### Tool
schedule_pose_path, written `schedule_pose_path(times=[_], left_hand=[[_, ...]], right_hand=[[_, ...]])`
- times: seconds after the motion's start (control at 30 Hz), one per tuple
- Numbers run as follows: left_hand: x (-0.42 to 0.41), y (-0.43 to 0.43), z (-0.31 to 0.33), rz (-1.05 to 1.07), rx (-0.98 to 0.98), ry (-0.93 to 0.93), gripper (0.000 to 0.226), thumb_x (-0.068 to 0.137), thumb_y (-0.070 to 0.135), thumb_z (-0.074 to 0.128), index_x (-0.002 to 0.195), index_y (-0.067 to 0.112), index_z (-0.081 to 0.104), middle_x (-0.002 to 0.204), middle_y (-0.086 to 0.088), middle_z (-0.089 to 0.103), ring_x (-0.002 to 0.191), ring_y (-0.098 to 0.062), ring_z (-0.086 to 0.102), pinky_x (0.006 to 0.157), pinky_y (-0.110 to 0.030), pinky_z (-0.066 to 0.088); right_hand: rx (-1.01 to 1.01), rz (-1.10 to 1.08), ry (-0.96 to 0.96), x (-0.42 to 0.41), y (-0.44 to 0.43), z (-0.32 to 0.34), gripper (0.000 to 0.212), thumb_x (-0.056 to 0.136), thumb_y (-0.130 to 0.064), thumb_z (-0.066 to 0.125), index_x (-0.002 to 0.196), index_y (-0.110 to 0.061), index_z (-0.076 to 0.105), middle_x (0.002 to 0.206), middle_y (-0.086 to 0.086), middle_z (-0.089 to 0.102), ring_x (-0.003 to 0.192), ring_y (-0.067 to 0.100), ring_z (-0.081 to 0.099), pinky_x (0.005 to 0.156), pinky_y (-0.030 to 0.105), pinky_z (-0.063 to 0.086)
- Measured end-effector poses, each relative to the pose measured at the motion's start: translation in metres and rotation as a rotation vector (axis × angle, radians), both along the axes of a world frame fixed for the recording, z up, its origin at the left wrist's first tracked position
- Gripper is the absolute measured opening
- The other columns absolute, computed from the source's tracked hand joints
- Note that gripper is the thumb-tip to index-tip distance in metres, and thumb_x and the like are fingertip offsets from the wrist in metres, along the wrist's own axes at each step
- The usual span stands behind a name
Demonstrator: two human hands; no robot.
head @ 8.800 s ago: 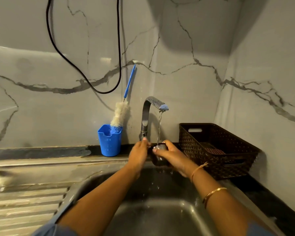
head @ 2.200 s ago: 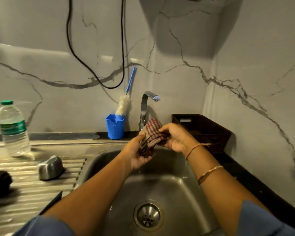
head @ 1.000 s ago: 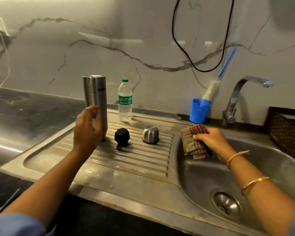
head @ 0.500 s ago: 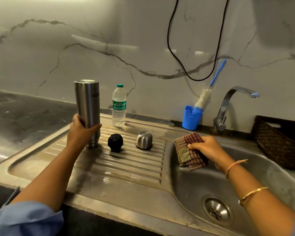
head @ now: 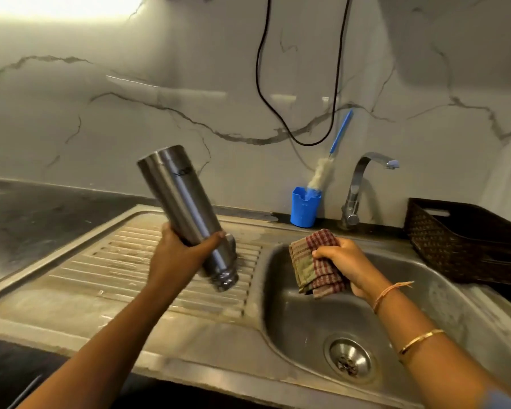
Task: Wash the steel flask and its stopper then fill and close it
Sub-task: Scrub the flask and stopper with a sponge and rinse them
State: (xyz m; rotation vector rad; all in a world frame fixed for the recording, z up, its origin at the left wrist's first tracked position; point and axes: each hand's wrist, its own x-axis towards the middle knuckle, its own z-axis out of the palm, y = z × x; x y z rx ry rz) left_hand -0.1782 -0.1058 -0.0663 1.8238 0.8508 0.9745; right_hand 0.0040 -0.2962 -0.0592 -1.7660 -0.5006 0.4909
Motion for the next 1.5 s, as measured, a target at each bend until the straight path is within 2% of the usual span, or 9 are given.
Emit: schedule_pose_path(times=[0.2, 0.33, 0.43, 0.63, 0.77, 0.93, 1.07, 1.23, 1.5], left_hand=[[0.096, -0.061, -0.006, -0.287, -0.29, -0.178, 0.069, 0.069, 0.038, 0.08, 0.122, 0.013, 0.044, 0.109, -0.006, 0.064, 0.088, -0.018, 0.066, 0.071, -0.036, 0.058], [0.154, -0.095, -0.012, -0.465, -0.769, -0.423, 0.069, 0.067, 0.029, 0.081, 0.124, 0.007, 0.049, 0.112, -0.017, 0.066, 0.095, -0.031, 0.068, 0.078, -0.046, 0.057], [0.171, -0.12, -0.024, -0.518, -0.991, -0.437, 0.08, 0.06, 0.034, 0.084, 0.127, 0.008, 0.048, 0.109, -0.018, 0.067, 0.094, -0.031, 0.068, 0.078, -0.044, 0.057], [0.181, -0.128, -0.05, -0.532, -1.148, -0.322, 0.116, 0.021, 0.055, 0.09, 0.122, 0.009, 0.057, 0.104, -0.016, 0.07, 0.093, -0.035, 0.068, 0.086, -0.053, 0.052], [0.185, -0.117, -0.051, -0.51, -1.083, -0.321, 0.108, 0.036, 0.054, 0.087, 0.127, 0.01, 0.049, 0.108, -0.015, 0.068, 0.096, -0.033, 0.067, 0.088, -0.053, 0.051], [0.182, -0.12, -0.052, -0.555, -1.062, -0.346, 0.089, 0.052, 0.048, 0.084, 0.125, 0.01, 0.049, 0.11, -0.013, 0.067, 0.097, -0.029, 0.067, 0.078, -0.043, 0.056], [0.182, -0.122, -0.048, -0.582, -1.015, -0.406, 0.062, 0.072, 0.038, 0.073, 0.122, 0.007, 0.05, 0.108, -0.015, 0.068, 0.093, -0.026, 0.068, 0.055, -0.032, 0.055], [0.18, -0.118, -0.043, -0.748, -0.875, -0.485, 0.079, 0.069, 0.035, 0.069, 0.138, 0.012, 0.038, 0.119, -0.016, 0.062, 0.105, -0.027, 0.065, 0.085, -0.044, 0.055], [0.182, -0.112, -0.05, -0.697, -0.969, -0.446, 0.089, 0.071, 0.038, 0.071, 0.141, 0.025, 0.018, 0.12, -0.012, 0.056, 0.103, -0.027, 0.061, 0.09, -0.047, 0.051]], right_hand=[[0.183, -0.161, 0.005, 0.0, -0.028, 0.007, 0.017, 0.091, -0.005, 0.05, 0.101, -0.018, 0.055, 0.088, 0.005, 0.064, 0.081, 0.021, 0.062, 0.07, 0.028, 0.05], [-0.003, -0.148, -0.591, -0.003, -0.045, -0.009, 0.032, 0.09, -0.001, 0.049, 0.118, -0.013, 0.056, 0.114, 0.004, 0.061, 0.114, 0.021, 0.055, 0.084, 0.01, 0.04], [-0.499, -0.065, -1.047, 0.0, -0.059, -0.036, 0.059, 0.092, -0.008, 0.033, 0.148, -0.001, 0.018, 0.155, 0.017, 0.019, 0.144, 0.029, 0.016, 0.118, 0.04, 0.017], [-0.82, -0.146, -1.564, -0.001, -0.07, -0.088, 0.08, 0.076, -0.023, 0.043, 0.147, -0.004, 0.011, 0.151, 0.016, 0.02, 0.141, 0.035, 0.012, 0.11, 0.051, 0.017], [-0.871, -0.233, -1.509, -0.004, -0.056, -0.082, 0.108, 0.054, -0.036, 0.08, 0.143, -0.019, 0.021, 0.145, 0.014, 0.027, 0.131, 0.032, 0.03, 0.103, 0.05, 0.037], [-0.952, -0.327, -1.253, -0.007, -0.03, -0.057, 0.11, 0.067, -0.037, 0.077, 0.147, -0.006, 0.008, 0.143, 0.024, 0.033, 0.126, 0.045, 0.039, 0.102, 0.059, 0.035], [-0.725, -0.034, -0.797, 0.024, -0.036, -0.008, 0.082, 0.075, -0.035, 0.074, 0.139, -0.013, 0.028, 0.128, 0.013, 0.047, 0.11, 0.03, 0.054, 0.089, 0.039, 0.05], [-0.254, 0.25, -0.104, 0.048, -0.063, 0.015, 0.06, 0.072, -0.018, 0.079, 0.123, -0.021, 0.047, 0.107, 0.001, 0.061, 0.096, 0.018, 0.061, 0.078, 0.026, 0.053], [-0.794, -0.121, -1.081, 0.007, -0.046, -0.017, 0.086, 0.082, -0.037, 0.065, 0.146, -0.015, 0.01, 0.141, 0.015, 0.03, 0.119, 0.032, 0.046, 0.093, 0.039, 0.046]])
